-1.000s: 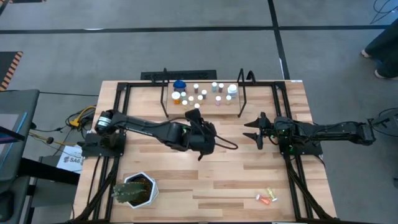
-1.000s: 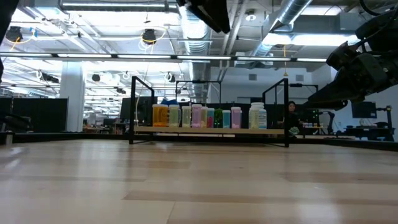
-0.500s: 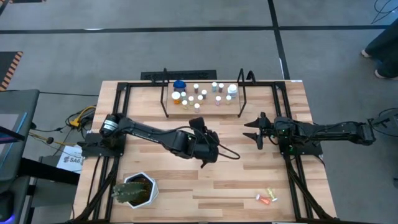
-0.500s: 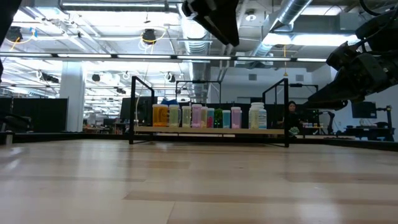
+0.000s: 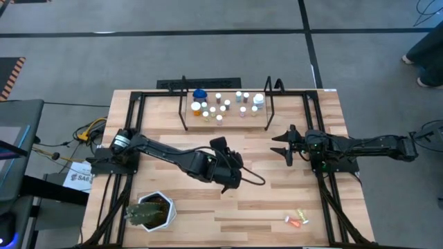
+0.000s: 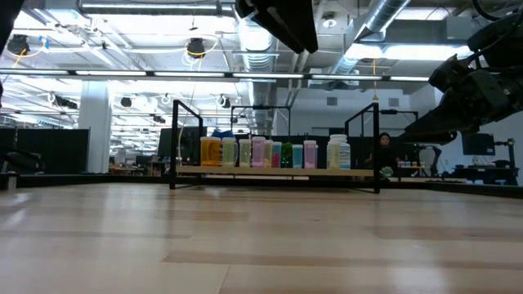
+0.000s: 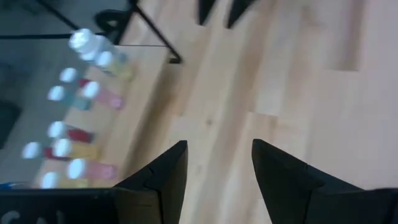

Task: Pick and place medicine bottles onto shelf by color
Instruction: Put the yellow pill bottle on the shelf

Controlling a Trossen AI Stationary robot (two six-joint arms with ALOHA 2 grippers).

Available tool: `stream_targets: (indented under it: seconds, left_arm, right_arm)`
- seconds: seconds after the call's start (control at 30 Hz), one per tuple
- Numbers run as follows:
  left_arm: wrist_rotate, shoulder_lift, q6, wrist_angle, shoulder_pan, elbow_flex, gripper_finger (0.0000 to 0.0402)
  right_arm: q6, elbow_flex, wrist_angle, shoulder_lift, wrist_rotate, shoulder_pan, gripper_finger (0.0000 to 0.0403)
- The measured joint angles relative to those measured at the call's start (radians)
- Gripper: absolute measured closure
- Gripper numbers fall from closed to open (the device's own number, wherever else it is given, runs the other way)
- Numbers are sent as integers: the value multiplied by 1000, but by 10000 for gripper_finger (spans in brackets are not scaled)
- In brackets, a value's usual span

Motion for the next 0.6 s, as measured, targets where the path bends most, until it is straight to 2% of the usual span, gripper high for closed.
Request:
stream_targets:
  seconds: [0.23,0.6]
  left_arm:
    - [117,0,-31,31,-30,0,235]
    - [130,0,-128,34,-36,0,235]
  right_arm:
    - [0,0,0,0,0,0,150]
    - [0,0,0,0,0,0,150]
